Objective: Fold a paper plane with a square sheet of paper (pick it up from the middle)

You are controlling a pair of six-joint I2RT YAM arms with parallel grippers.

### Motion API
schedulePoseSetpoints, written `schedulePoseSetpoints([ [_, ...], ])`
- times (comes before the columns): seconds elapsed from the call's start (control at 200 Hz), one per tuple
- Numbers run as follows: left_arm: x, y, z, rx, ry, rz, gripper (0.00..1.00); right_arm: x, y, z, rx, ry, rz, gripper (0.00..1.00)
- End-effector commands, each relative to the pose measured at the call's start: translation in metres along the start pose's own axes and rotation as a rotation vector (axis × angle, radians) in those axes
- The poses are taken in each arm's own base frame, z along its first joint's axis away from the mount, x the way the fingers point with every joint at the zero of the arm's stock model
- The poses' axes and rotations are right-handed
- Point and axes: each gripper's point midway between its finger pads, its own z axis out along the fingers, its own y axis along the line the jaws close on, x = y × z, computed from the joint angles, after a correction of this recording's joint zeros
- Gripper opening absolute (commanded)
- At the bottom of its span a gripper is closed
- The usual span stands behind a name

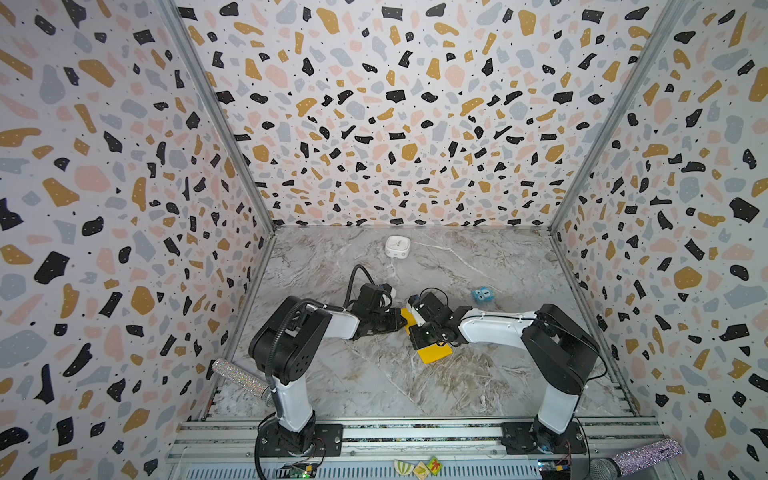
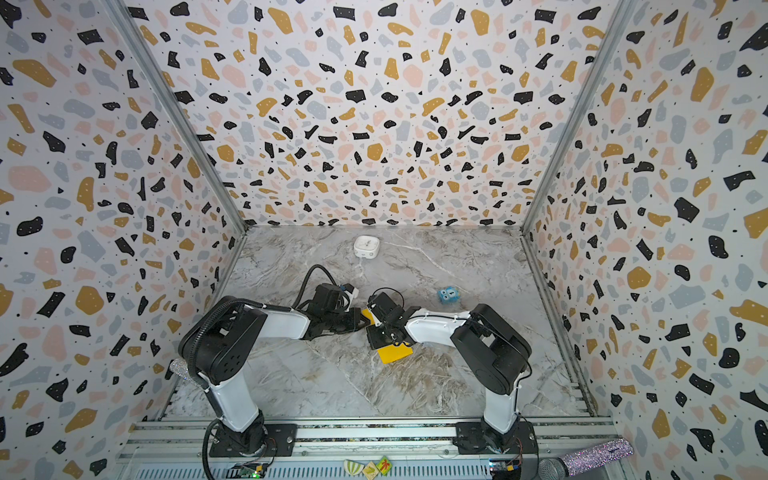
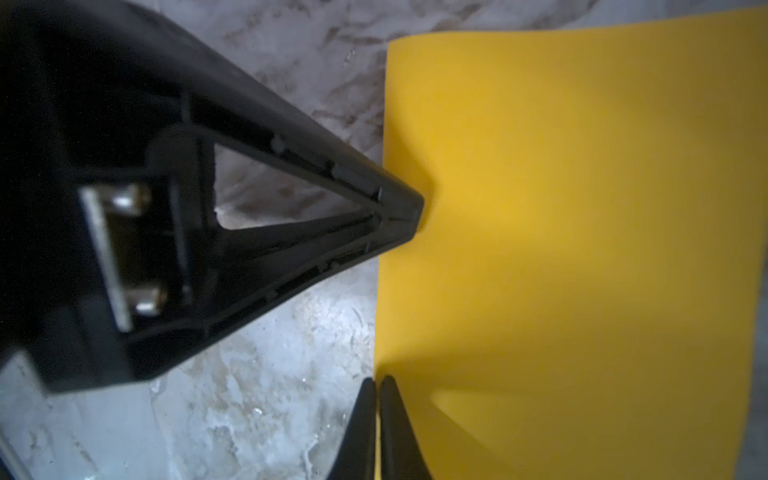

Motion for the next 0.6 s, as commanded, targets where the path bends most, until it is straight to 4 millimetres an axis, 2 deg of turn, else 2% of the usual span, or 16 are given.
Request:
schedulePoseSetpoints([
  [0.0,0.007,0.015,0.003,-0.063,0.015,-0.010,0.06,0.010,-0.006,0.001,0.047,0.044,-0.017,0.09],
  [0.2,0.009,0.019,0.003,-0.072,0.016,-0.017,0.05,0.023,-0.006,0.000,0.058,0.077,-0.047,0.09],
  [0.591,0.012,0.023,0.002,-0.083,0.018,-0.025,0.05,0.068,-0.009,-0.010,0.032,0.185,-0.046,0.09],
])
